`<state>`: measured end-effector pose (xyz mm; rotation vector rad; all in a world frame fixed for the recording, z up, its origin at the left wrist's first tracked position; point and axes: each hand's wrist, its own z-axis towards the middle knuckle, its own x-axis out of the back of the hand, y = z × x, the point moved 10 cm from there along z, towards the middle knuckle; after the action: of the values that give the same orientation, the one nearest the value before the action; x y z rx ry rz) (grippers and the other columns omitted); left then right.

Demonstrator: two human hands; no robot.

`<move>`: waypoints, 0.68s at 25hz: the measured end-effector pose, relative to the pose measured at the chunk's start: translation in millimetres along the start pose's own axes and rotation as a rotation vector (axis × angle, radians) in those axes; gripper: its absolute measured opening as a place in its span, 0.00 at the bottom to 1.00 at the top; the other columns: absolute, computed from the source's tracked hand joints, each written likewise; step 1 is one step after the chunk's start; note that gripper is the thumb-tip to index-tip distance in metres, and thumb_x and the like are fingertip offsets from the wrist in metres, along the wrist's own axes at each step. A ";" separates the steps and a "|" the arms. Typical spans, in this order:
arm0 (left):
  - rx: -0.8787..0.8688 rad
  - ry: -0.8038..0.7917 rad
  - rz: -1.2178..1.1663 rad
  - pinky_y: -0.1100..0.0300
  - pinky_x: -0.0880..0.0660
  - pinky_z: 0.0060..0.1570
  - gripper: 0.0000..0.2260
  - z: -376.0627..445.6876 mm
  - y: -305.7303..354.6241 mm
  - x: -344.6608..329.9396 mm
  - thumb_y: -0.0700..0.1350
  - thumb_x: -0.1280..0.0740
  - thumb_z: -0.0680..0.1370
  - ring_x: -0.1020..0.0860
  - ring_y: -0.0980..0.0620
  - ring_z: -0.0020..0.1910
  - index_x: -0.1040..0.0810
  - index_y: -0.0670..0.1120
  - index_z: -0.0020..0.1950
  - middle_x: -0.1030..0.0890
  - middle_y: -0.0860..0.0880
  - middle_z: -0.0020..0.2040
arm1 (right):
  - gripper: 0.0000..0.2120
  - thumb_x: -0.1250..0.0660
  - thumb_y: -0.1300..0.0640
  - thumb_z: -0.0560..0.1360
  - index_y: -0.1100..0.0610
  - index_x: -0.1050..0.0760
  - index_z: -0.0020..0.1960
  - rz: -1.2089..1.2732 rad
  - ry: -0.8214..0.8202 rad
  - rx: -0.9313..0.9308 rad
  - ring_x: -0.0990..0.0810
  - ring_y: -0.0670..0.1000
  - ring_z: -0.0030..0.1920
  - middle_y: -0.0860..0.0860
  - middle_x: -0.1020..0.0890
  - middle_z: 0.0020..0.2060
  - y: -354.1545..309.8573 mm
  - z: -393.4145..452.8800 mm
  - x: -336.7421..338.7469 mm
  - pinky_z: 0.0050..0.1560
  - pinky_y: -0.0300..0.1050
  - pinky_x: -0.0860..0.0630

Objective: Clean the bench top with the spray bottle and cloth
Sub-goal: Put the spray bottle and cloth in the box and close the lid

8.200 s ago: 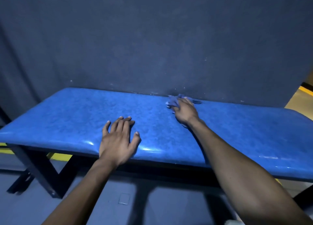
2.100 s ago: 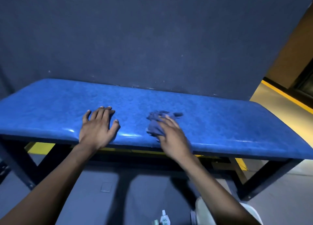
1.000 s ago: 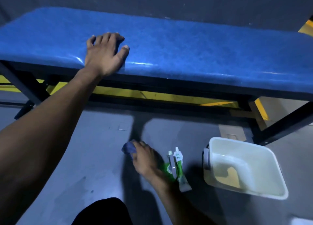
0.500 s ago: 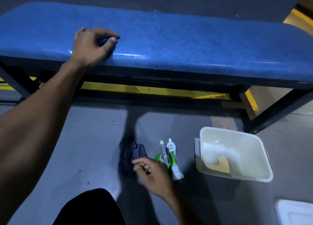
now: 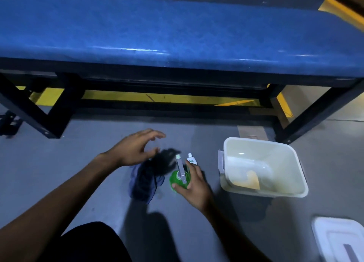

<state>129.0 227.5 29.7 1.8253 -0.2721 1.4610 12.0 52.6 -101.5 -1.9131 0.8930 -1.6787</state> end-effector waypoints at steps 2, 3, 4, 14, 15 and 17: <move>0.012 -0.117 -0.016 0.60 0.31 0.64 0.22 -2.6 -8.4 -30.1 0.58 0.36 0.80 0.27 0.56 0.68 0.31 0.59 0.73 0.27 0.57 0.71 | 0.35 0.29 0.39 0.71 0.43 0.37 0.75 0.003 -0.083 0.017 0.26 0.47 0.66 0.44 0.27 0.67 -9.2 11.5 -9.6 0.60 0.43 0.27; 0.015 -0.147 -0.036 0.60 0.32 0.66 0.21 -4.9 -10.9 -39.8 0.58 0.35 0.80 0.28 0.56 0.69 0.31 0.59 0.73 0.27 0.57 0.71 | 0.30 0.29 0.43 0.73 0.45 0.33 0.72 0.024 -0.097 0.023 0.24 0.51 0.63 0.47 0.24 0.62 -12.6 16.2 -12.2 0.57 0.43 0.27; 0.019 -0.170 -0.054 0.60 0.32 0.67 0.21 -6.6 -13.7 -47.8 0.57 0.35 0.80 0.28 0.57 0.69 0.30 0.59 0.72 0.26 0.57 0.71 | 0.24 0.30 0.45 0.75 0.48 0.30 0.69 0.016 -0.077 0.026 0.23 0.53 0.61 0.48 0.22 0.59 -15.0 19.3 -11.1 0.53 0.44 0.28; 0.045 -0.255 -0.084 0.58 0.24 0.59 0.15 -5.7 -18.7 -63.0 0.64 0.39 0.76 0.23 0.61 0.58 0.29 0.68 0.62 0.24 0.61 0.64 | 0.17 0.27 0.40 0.74 0.49 0.20 0.58 0.174 -0.119 0.192 0.18 0.42 0.52 0.43 0.16 0.53 -84.1 -3.0 67.8 0.54 0.39 0.25; 0.048 -0.263 -0.087 0.58 0.24 0.59 0.15 -5.6 -17.4 -62.6 0.65 0.40 0.75 0.23 0.62 0.57 0.30 0.70 0.61 0.23 0.62 0.63 | 0.17 0.25 0.41 0.73 0.50 0.20 0.56 0.243 -0.125 0.186 0.18 0.40 0.48 0.42 0.15 0.49 -87.5 -1.1 91.8 0.54 0.40 0.22; 0.057 -0.283 -0.079 0.57 0.24 0.61 0.13 -6.9 -18.2 -63.6 0.64 0.39 0.75 0.22 0.61 0.58 0.31 0.70 0.60 0.24 0.62 0.63 | 0.14 0.23 0.47 0.73 0.53 0.18 0.52 0.370 -0.044 0.172 0.17 0.41 0.44 0.45 0.14 0.43 -86.3 7.6 152.9 0.51 0.44 0.19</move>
<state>114.4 226.3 -35.1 2.0663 -0.2955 1.1661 43.2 2.7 64.0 -1.5539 0.9805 -1.4379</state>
